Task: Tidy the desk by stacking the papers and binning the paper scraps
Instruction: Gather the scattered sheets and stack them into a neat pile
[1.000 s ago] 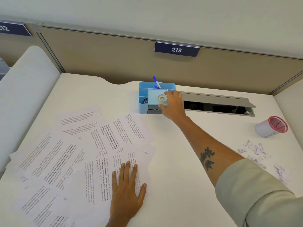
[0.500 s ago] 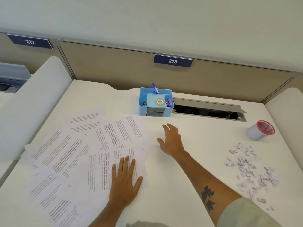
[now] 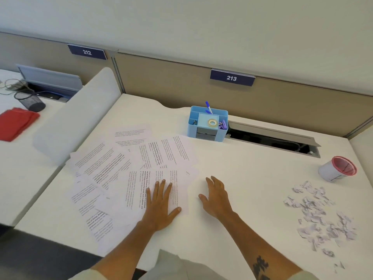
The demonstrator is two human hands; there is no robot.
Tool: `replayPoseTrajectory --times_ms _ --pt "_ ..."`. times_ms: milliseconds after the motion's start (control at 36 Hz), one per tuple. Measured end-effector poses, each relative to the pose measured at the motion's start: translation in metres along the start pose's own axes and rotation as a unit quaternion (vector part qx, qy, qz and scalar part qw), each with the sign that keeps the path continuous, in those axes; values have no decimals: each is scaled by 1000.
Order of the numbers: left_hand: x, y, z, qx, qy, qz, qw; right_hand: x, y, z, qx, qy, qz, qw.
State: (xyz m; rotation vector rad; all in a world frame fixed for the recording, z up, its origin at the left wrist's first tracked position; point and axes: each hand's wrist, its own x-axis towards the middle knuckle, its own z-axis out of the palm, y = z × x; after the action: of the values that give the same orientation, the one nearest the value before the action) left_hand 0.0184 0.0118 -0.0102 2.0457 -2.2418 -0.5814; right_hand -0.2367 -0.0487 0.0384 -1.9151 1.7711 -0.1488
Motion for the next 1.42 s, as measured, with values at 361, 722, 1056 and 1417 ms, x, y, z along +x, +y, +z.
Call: replayPoseTrajectory --times_ms 361,722,1056,1417 --pt "-57 -15 -4 -6 29 -109 994 -21 -31 32 -11 -36 -87 995" --pt "-60 -62 -37 -35 41 -146 988 -23 -83 48 12 -43 -73 996" --pt "-18 -92 -62 -62 48 -88 993 -31 -116 71 3 -24 -30 999" --pt "50 -81 -92 -91 4 21 996 -32 -125 82 -34 -27 6 999"
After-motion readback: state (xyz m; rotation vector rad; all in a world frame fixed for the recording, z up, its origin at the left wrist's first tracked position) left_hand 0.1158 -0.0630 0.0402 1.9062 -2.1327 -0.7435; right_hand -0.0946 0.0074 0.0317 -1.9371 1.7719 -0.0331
